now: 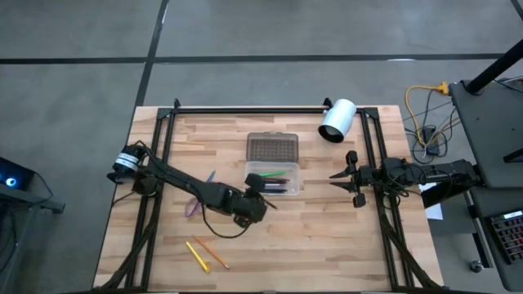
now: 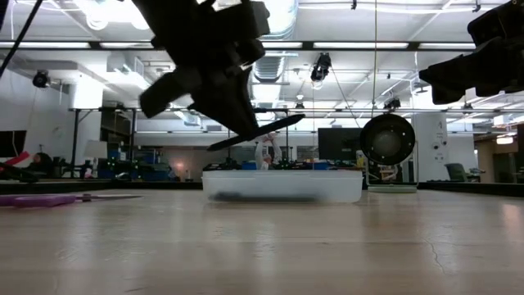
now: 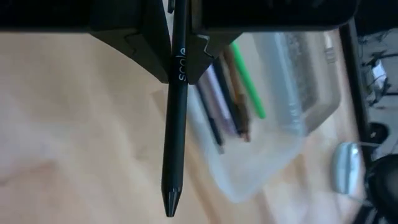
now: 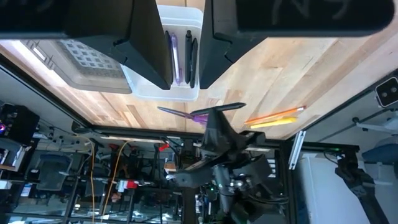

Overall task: Pick & place school supplies into a supply box
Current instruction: Put the black pen into the white and black supply box

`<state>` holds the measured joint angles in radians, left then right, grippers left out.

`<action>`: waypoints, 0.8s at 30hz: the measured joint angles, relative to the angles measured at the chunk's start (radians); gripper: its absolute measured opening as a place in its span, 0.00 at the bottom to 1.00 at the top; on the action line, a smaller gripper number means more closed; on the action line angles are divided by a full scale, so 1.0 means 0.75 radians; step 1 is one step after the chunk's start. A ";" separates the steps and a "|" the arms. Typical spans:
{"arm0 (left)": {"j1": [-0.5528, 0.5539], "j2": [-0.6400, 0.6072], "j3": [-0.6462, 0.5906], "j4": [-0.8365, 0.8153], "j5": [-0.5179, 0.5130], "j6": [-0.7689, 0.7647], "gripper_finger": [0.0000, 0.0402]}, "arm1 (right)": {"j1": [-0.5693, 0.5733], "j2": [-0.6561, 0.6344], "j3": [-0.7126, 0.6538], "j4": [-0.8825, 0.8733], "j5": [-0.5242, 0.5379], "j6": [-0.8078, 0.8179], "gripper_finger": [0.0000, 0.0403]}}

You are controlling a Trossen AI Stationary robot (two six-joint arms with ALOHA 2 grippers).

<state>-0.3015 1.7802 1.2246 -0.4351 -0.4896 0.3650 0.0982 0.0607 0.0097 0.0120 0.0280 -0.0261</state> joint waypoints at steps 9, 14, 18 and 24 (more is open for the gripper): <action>0.078 -0.001 0.013 0.039 -0.020 0.039 0.03 | -0.001 0.000 0.000 0.000 0.000 0.000 0.18; 0.091 -0.001 0.010 0.104 -0.022 0.053 0.04 | 0.000 0.000 0.000 0.000 0.000 0.000 0.20; 0.089 -0.002 -0.004 0.144 -0.019 0.056 0.03 | 0.000 0.000 0.000 0.000 0.000 0.000 0.20; 0.090 0.006 -0.005 0.196 -0.020 0.085 0.03 | -0.001 0.000 0.000 0.000 0.000 0.000 0.19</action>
<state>-0.2337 1.7844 1.2212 -0.2882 -0.5049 0.4291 0.0978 0.0608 0.0097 0.0120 0.0280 -0.0261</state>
